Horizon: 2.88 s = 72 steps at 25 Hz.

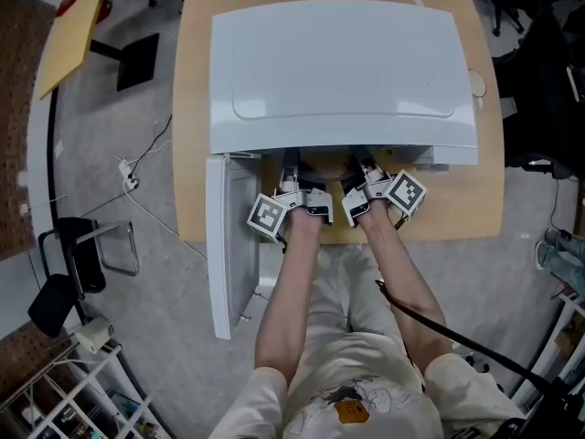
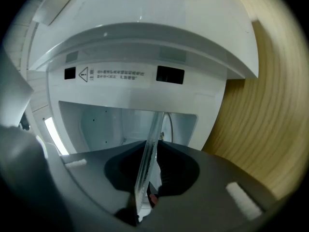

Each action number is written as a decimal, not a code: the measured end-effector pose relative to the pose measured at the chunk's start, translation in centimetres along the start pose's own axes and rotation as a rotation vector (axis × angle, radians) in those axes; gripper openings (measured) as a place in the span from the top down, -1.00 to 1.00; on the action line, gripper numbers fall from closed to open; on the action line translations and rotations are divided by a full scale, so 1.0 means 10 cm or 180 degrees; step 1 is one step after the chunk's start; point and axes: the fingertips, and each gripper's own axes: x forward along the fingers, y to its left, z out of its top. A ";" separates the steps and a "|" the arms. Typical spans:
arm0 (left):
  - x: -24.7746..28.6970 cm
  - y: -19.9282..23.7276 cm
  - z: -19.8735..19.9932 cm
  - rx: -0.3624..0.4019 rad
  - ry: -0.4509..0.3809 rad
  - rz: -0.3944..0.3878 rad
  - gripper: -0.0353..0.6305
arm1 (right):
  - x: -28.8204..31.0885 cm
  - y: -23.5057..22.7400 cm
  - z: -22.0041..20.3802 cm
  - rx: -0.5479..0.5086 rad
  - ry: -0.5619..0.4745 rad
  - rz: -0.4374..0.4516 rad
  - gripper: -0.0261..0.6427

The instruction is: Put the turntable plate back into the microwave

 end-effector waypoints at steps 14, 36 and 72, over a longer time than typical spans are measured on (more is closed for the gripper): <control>0.03 0.05 -0.07 0.0012 0.0142 0.0011 0.80 | -0.15 -0.02 -0.44 0.0138 0.0480 0.0002 0.41; -0.19 0.13 -0.28 0.0080 0.0519 0.0124 0.76 | 0.09 -0.09 -0.39 0.0268 0.0484 -0.0089 0.81; -0.09 0.13 -0.33 0.0080 0.0639 -0.0028 0.90 | 0.24 -0.22 -0.34 -0.0266 0.0784 -0.0639 0.83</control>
